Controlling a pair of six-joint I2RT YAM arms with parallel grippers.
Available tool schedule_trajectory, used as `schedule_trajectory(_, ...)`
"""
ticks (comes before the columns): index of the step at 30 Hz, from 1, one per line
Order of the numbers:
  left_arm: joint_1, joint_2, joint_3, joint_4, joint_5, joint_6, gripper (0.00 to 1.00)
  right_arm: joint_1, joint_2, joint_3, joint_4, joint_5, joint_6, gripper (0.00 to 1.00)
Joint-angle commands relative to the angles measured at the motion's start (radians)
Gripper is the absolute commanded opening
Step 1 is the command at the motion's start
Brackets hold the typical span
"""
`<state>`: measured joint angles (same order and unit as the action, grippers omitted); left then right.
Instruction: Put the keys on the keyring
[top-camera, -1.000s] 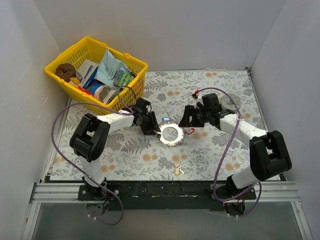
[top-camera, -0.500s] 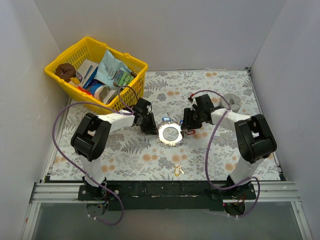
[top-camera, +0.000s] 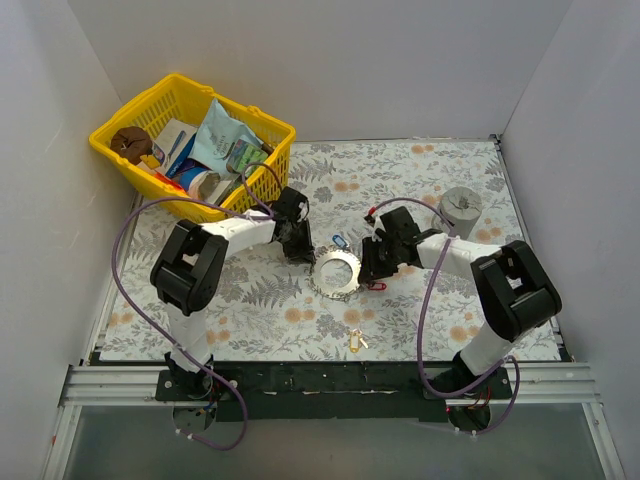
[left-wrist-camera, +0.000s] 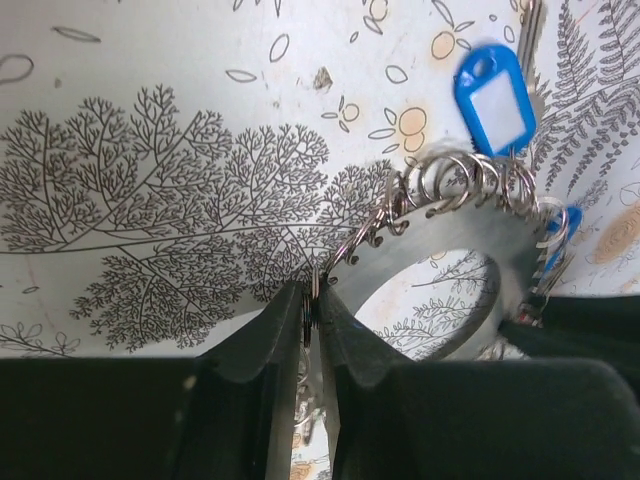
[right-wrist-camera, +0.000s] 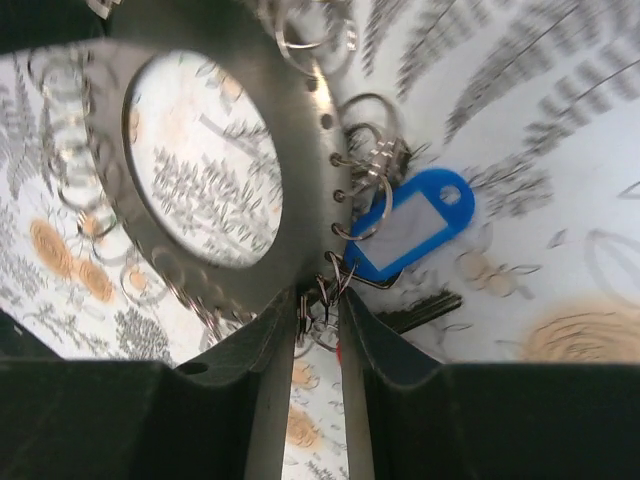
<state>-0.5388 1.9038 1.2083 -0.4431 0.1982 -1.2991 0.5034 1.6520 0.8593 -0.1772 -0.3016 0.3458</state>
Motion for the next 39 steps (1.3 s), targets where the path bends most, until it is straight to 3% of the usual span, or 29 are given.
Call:
schedule_trajectory(1, 0.002, 0.021, 0.066, -0.055, -0.052, 0.047, 0.13, 0.055, -0.069, -0.052, -0.018, -0.030, 0.030, 0.31)
schedule_trajectory(7, 0.002, 0.052, 0.134, -0.077, -0.036, 0.072, 0.15, 0.113, -0.130, -0.062, -0.013, -0.051, 0.059, 0.34)
schedule_trajectory(11, 0.002, 0.060, 0.200, -0.111, -0.052, 0.078, 0.20, 0.118, -0.153, -0.051, -0.021, -0.015, 0.065, 0.43)
schedule_trajectory(13, 0.003, 0.035, 0.206, -0.126, -0.069, 0.087, 0.29, 0.118, -0.176, -0.037, -0.042, 0.025, 0.058, 0.49)
schedule_trajectory(14, 0.002, 0.025, 0.206, -0.131, -0.086, 0.092, 0.46, 0.118, -0.193, -0.033, -0.050, 0.039, 0.052, 0.54)
schedule_trajectory(17, 0.002, -0.035, 0.200, -0.154, -0.109, 0.098, 0.64, 0.118, -0.216, 0.003, -0.091, 0.107, 0.027, 0.63)
schedule_trajectory(21, 0.002, -0.127, 0.142, -0.164, -0.125, 0.077, 0.66, 0.090, -0.232, 0.046, -0.101, 0.151, 0.007, 0.66)
schedule_trajectory(31, 0.003, -0.345, -0.196, -0.077, -0.008, -0.061, 0.67, -0.048, -0.124, 0.078, 0.001, -0.034, 0.021, 0.62)
schedule_trajectory(39, 0.003, -0.342, -0.325, 0.012, 0.079, -0.117, 0.66, -0.049, -0.034, 0.089, 0.054, -0.123, 0.028, 0.60)
